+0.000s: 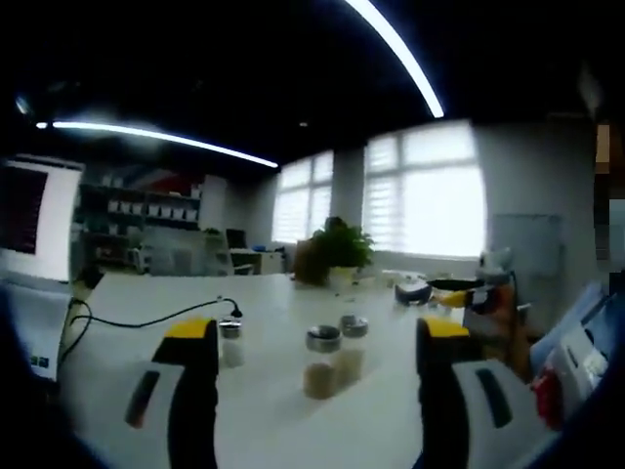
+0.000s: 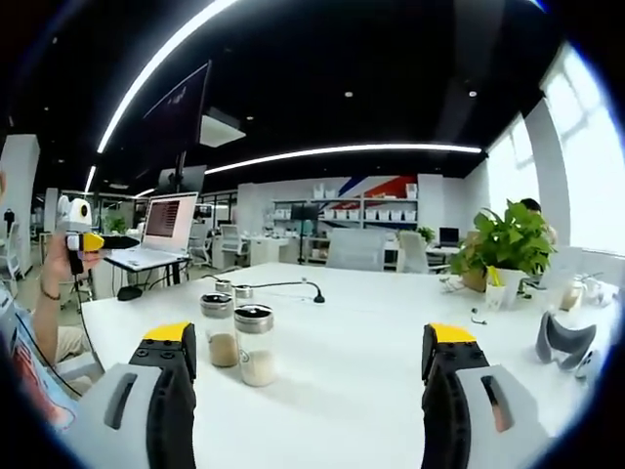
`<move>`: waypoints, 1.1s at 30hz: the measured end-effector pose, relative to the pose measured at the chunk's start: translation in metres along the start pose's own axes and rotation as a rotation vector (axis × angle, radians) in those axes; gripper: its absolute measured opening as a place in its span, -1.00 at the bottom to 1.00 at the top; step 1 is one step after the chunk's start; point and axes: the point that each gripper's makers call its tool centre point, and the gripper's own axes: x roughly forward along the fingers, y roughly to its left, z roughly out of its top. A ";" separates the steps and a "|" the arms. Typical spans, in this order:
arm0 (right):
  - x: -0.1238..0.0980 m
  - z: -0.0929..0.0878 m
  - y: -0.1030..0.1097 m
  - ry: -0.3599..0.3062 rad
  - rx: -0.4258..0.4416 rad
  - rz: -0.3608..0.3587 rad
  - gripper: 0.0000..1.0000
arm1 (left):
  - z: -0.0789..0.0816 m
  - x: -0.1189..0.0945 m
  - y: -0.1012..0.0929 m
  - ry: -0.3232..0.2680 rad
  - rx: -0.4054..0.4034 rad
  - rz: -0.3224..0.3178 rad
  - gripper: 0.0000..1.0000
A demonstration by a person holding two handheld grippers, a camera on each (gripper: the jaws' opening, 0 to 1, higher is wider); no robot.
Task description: Rotate the seasoning bottle until the label or dispensing opening points toward the visible target arrow and the bottle remains upright within the marked orientation range
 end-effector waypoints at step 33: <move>-0.021 0.014 -0.017 -0.042 0.010 -0.045 0.95 | -0.011 0.093 0.043 0.024 0.086 0.076 0.61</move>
